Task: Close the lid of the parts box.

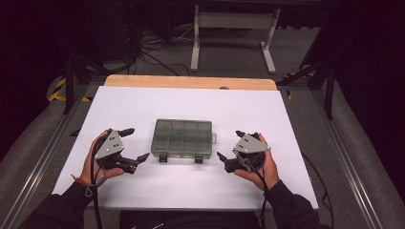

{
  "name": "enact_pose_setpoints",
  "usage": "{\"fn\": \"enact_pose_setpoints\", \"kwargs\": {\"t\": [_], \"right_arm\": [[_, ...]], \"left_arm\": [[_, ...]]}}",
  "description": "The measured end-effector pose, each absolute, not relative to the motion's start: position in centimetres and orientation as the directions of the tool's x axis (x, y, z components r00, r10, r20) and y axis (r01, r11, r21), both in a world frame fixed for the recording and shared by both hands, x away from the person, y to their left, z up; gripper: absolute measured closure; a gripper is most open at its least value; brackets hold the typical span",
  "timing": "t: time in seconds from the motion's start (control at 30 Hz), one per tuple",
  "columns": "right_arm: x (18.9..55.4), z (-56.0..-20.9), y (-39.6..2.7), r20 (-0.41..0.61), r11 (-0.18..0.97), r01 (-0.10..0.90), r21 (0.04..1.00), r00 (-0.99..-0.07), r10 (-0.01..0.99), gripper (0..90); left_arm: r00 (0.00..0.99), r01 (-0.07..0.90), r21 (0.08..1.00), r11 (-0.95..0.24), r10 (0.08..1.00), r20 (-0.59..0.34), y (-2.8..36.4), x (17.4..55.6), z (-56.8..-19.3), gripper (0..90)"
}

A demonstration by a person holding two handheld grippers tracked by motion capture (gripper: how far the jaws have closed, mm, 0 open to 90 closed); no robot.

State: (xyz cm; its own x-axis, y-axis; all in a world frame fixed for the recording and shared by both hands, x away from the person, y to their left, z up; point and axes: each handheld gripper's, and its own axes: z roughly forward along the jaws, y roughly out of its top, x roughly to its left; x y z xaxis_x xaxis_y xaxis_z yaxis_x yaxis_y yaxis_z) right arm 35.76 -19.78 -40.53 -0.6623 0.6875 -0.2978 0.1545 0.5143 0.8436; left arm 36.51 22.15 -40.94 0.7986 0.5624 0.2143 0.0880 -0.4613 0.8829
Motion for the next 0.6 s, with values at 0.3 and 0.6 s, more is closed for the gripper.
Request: {"fn": "enact_pose_setpoints", "kwargs": {"t": [0.3, 0.6], "right_arm": [[34.9, -40.9, -20.6, -0.308, 0.529, 0.162, 0.833, -0.658, 0.687, 6.9], [34.0, -41.5, -21.6, -0.319, 0.544, 0.171, 0.822, -0.653, 0.687, 6.6]], "left_arm": [[0.802, 0.096, 0.882, -0.462, 0.560, 0.206, 22.6, 35.7, -41.2, 5.9], [0.809, 0.103, 0.868, -0.486, 0.548, 0.210, 22.9, 35.0, -41.7, 5.5]]}}
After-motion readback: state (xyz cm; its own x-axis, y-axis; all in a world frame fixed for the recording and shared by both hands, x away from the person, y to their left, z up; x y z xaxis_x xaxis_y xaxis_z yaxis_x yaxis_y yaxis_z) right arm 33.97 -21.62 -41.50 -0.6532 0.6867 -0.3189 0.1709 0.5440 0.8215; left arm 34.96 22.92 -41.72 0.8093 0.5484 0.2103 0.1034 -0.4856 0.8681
